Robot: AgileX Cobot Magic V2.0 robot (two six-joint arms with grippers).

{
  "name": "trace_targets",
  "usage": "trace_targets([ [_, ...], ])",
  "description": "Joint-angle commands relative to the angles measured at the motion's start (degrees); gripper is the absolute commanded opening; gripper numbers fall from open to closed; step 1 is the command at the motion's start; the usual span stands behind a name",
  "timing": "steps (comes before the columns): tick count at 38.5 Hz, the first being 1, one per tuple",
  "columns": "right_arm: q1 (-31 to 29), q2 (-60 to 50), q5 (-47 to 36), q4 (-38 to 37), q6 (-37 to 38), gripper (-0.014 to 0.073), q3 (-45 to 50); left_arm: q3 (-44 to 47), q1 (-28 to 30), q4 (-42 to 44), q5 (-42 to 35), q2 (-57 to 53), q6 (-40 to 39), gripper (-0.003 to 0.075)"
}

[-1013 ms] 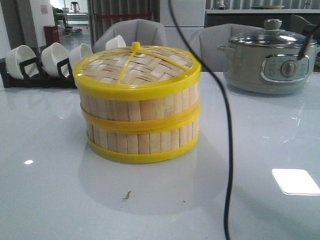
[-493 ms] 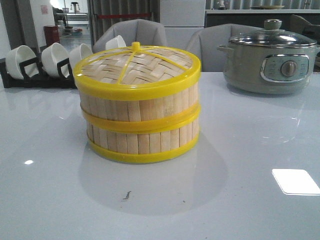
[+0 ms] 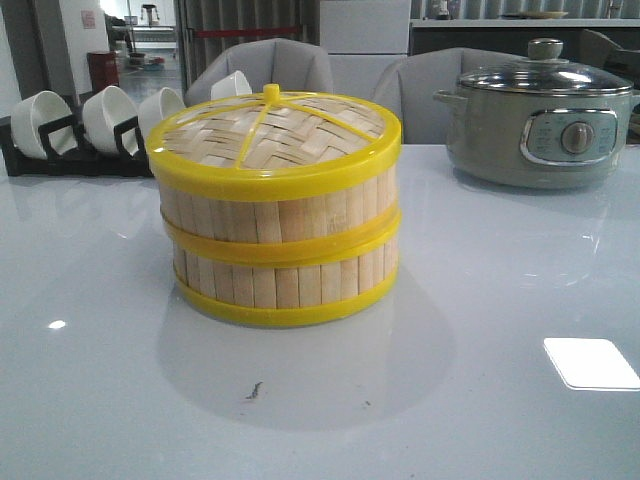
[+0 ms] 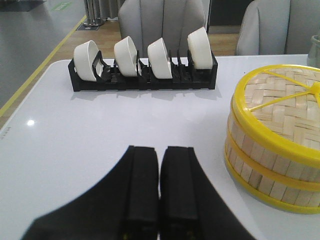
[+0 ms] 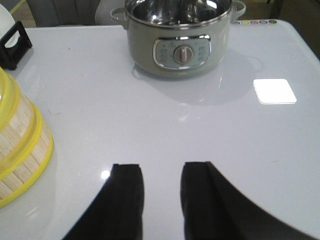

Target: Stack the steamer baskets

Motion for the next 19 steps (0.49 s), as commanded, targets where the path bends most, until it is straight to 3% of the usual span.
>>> trace_targets([
  [1, -0.29, -2.38, -8.38, -0.86, -0.30, 0.0252, 3.34, -1.56, -0.02, -0.28, -5.02, 0.21, -0.36, 0.0094],
  [7, -0.29, -5.58, -15.16, -0.86, -0.30, 0.0228, 10.48, -1.56, -0.02, -0.28, -5.02, 0.21, -0.36, 0.0094],
  [9, -0.29, -6.18, -16.65, -0.86, -0.30, 0.0159, 12.22, -1.56, -0.02, -0.28, -5.02, 0.21, -0.36, 0.0094],
  [11, -0.29, -6.39, -16.95, -0.86, -0.30, 0.0036, 13.21, -1.56, -0.02, -0.28, -5.02, 0.21, -0.36, 0.0094],
  [13, -0.29, -6.39, -17.37, -0.86, -0.30, 0.0068, 13.88, -1.56, -0.02, -0.28, -5.02, 0.21, -0.36, 0.0094],
  [19, -0.29, -6.39, -17.60, -0.86, -0.30, 0.0052, 14.34, -1.56, -0.02, -0.28, -5.02, 0.21, -0.36, 0.0094],
])
